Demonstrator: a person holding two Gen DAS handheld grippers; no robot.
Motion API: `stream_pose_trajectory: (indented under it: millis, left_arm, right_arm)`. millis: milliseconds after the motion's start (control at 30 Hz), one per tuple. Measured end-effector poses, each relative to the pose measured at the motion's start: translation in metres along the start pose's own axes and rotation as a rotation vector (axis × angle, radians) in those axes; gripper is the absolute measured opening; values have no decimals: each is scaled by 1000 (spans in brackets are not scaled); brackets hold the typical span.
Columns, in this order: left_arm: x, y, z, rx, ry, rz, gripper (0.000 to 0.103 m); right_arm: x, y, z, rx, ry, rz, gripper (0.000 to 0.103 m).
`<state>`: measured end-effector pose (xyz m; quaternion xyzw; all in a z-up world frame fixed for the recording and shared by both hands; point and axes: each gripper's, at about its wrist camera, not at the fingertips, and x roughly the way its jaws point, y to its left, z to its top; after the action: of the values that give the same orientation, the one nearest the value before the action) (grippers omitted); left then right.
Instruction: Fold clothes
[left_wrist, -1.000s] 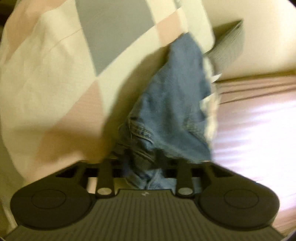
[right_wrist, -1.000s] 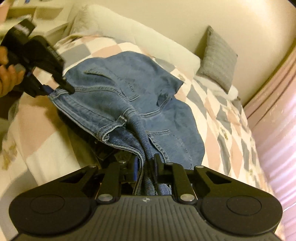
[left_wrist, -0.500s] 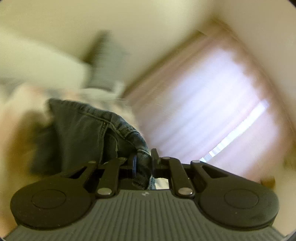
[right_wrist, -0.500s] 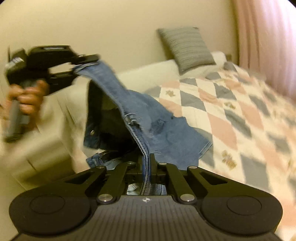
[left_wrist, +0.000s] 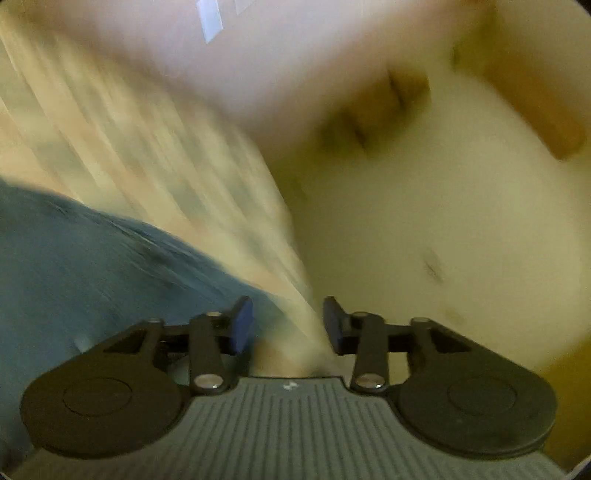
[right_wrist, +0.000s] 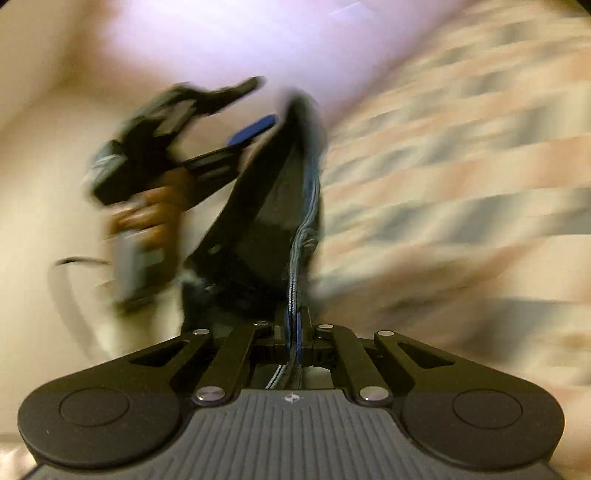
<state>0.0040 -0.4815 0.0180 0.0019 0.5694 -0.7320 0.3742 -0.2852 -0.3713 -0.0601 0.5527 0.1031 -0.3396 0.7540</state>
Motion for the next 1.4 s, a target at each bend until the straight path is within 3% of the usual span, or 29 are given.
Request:
stream_pose_trajectory:
  millis: [33, 67, 133, 200, 267, 300, 467, 500, 600, 733, 800, 900, 967, 1033, 1133, 1167, 1200, 1233, 1267, 1300, 1400]
  left_arm:
    - [38, 2, -9, -6, 70, -40, 31]
    - [64, -3, -26, 9, 108, -69, 32]
    - [91, -9, -67, 50, 139, -103, 37]
    - [90, 12, -111, 66, 131, -48, 41]
    - [72, 48, -150, 67, 109, 88, 41]
    - [58, 73, -165, 63, 98, 175, 40]
    - [-54, 203, -208, -130, 49, 679, 39]
    - [-82, 228, -212, -186, 28, 754, 39]
    - [-149, 287, -219, -373, -94, 887, 43]
    - [-231, 337, -241, -639, -358, 875, 62]
    - [-258, 363, -250, -760, -494, 816, 62]
    - [-284, 406, -268, -952, -662, 663, 62]
    - [-300, 433, -279, -1033, -733, 593, 62]
    - [-313, 457, -285, -1066, -723, 609, 63]
    - [-316, 501, -282, -1105, -636, 650, 62]
    - [-317, 515, -282, -1121, -609, 651, 54]
    - [-318, 524, -280, -1126, -592, 642, 40]
    - [-321, 527, -274, -1094, -559, 650, 29]
    - [-324, 526, -265, -1044, -516, 668, 12]
    - [-328, 526, -257, -994, -474, 685, 6]
    - [-349, 504, -231, -704, -347, 700, 5]
  right_arm:
    - [-10, -35, 10, 61, -33, -99, 3]
    - [-20, -70, 20, 122, -66, -198, 10]
    - [-39, -140, 39, 243, -131, -396, 17]
    - [-50, -186, 42, 342, -135, -424, 30]
    - [-51, -210, 32, 372, -100, -442, 46]
    - [-46, -217, 25, 368, -68, -443, 49]
    - [-8, -245, -21, 442, 99, -415, 53]
    - [0, -244, -32, 452, 122, -411, 53]
    - [16, -233, -61, 464, 172, -423, 59]
    - [38, -208, -75, 424, 227, -424, 63]
    - [47, -190, -82, 388, 235, -428, 66]
    - [61, -164, -93, 344, 237, -432, 66]
    - [71, -147, -109, 342, 220, -430, 71]
    - [79, -129, -131, 354, 200, -437, 73]
    - [98, -100, -174, 400, 203, -448, 73]
    - [105, -92, -187, 411, 219, -445, 73]
    - [111, -84, -199, 414, 231, -449, 73]
    - [116, -76, -211, 413, 240, -456, 73]
    - [119, -68, -222, 418, 240, -460, 73]
    - [121, -61, -233, 426, 236, -464, 73]
    - [121, -46, -251, 438, 200, -468, 73]
